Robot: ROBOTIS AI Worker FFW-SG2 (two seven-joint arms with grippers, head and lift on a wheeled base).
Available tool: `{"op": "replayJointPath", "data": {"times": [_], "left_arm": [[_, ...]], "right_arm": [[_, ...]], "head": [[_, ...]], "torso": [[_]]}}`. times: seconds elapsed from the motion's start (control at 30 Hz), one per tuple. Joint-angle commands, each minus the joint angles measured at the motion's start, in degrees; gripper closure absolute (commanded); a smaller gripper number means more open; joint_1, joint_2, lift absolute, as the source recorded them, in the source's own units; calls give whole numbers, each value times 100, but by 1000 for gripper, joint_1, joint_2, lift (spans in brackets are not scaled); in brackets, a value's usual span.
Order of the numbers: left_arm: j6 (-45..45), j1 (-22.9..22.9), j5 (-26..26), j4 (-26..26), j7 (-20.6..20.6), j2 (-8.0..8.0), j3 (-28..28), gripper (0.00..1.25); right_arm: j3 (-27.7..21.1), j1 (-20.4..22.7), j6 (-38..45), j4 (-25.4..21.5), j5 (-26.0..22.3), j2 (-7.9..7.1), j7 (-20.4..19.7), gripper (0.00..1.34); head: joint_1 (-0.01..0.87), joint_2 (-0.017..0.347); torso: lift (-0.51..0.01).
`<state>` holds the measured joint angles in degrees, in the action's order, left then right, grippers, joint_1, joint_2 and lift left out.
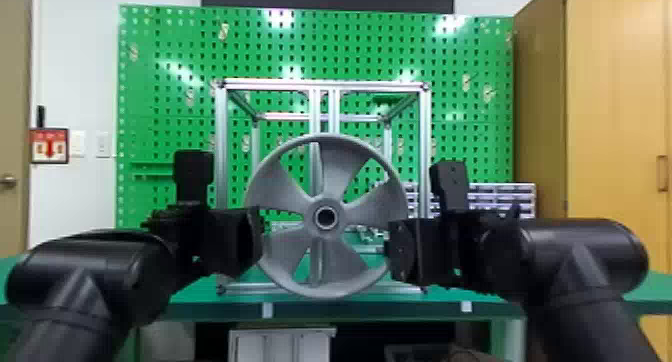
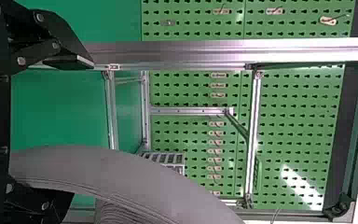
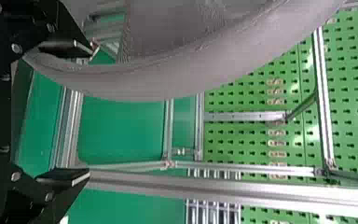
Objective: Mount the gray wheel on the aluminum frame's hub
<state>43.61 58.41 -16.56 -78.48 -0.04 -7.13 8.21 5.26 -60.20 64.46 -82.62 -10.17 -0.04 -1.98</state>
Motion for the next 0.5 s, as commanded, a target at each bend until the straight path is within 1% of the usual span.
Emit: {"op": "replayJointPath", "data": {"times": [0.0, 0.07, 0.13, 0.2, 0.27, 0.33, 0.4, 0.47], "left_arm": [[-46, -23, -66, -1, 769, 10, 67, 397], [-55, -32, -75, -1, 769, 19, 76, 300], [-55, -32, -93, -1, 769, 19, 93, 200], [-64, -32, -93, -1, 760, 19, 120, 96], [-90, -40, -119, -1, 751, 19, 137, 73], [-134, -40, -128, -1, 663, 19, 137, 61], [-143, -40, -154, -1, 602, 19, 137, 22], [-143, -40, -154, -1, 531, 19, 137, 16]], "right_arm": [[-8, 52, -109, 0, -46, 9, -1578, 191], [10, 61, -136, 0, -82, 9, -1622, 81], [10, 78, -171, 0, -126, 9, -1683, 7], [10, 96, -206, 9, -196, 9, -1745, -2], [19, 105, -224, 9, -249, 9, -1815, -2], [28, 114, -241, 9, -266, 9, -1833, -2], [19, 131, -268, 9, -319, 9, -1868, -2], [28, 157, -303, 9, -380, 9, -1929, -2]], "head": [[-5, 6], [-5, 6], [-5, 6], [-5, 6], [-5, 6], [-5, 6], [-5, 6], [-5, 6]], "torso": [[-499], [-499], [-499], [-499], [-499], [-499], [-499], [-499]]}}
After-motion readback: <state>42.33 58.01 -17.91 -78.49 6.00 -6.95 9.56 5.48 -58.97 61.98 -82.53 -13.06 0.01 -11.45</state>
